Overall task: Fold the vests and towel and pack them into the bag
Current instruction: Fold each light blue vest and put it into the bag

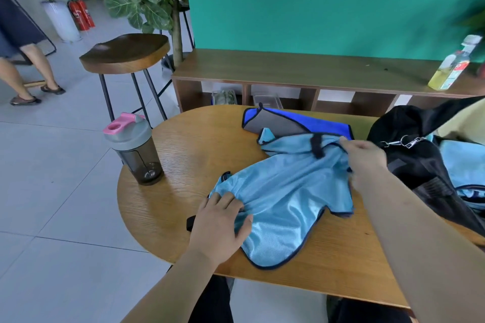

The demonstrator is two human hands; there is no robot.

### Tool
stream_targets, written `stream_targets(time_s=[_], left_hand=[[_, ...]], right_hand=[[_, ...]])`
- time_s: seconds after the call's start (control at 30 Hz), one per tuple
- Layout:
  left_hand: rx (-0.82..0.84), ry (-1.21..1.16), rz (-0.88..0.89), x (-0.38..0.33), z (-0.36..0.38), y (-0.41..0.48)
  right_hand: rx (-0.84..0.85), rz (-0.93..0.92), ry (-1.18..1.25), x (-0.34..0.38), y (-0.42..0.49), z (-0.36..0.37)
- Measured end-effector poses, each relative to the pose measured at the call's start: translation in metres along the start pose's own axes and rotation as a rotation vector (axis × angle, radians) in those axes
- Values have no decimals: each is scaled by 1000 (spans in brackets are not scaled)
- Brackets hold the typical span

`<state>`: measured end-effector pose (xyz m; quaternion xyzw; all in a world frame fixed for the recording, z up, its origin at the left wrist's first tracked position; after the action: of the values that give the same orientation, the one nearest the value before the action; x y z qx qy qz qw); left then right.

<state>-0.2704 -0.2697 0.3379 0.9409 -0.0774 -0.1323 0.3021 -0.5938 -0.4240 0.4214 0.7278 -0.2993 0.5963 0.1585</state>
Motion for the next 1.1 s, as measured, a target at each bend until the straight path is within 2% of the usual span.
stream_targets(time_s=[0.1,0.17,0.23,0.37,0.43,0.5,0.63,0.8,0.93,1.1], left_hand=[[-18,-15,8,1,1,-1],[-39,-43,16,1,0,-1],[-59,-42,12,0,-3,-1],[-43,10,-100,2,-3,2],[-5,-37,-170,4,-3,4],[4,-51,-202,5,-5,4],[-33,-145,-301,10,-13,3],[-13,-254,-426,12,-18,7],[98,-115,-298,12,-7,5],[108,42,-372,18,2,5]], right_hand=[[-313,-259,-167,10,-3,-5],[-324,-576,-322,13,-33,-1],[-133,-876,-412,1,-75,7],[550,-1014,-537,-52,-161,16],[668,-1087,-701,-80,-182,15],[631,-1110,-724,-98,-184,13],[466,-1010,-568,-100,-154,4],[364,-444,-302,-87,-121,-24],[241,-295,-150,-83,-121,-29],[53,-65,6,-79,-108,-35]])
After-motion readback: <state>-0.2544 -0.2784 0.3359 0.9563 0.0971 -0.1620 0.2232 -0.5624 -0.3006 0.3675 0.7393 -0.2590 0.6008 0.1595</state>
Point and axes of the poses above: each hand's wrist, its own y-axis towards the middle knuckle, its own z-axis out of the palm, x = y × z, the point moved 2 cm from there along y, towards the middle knuckle, and after that the axes turned 12 degrees about -x, right-handed, at the moved point
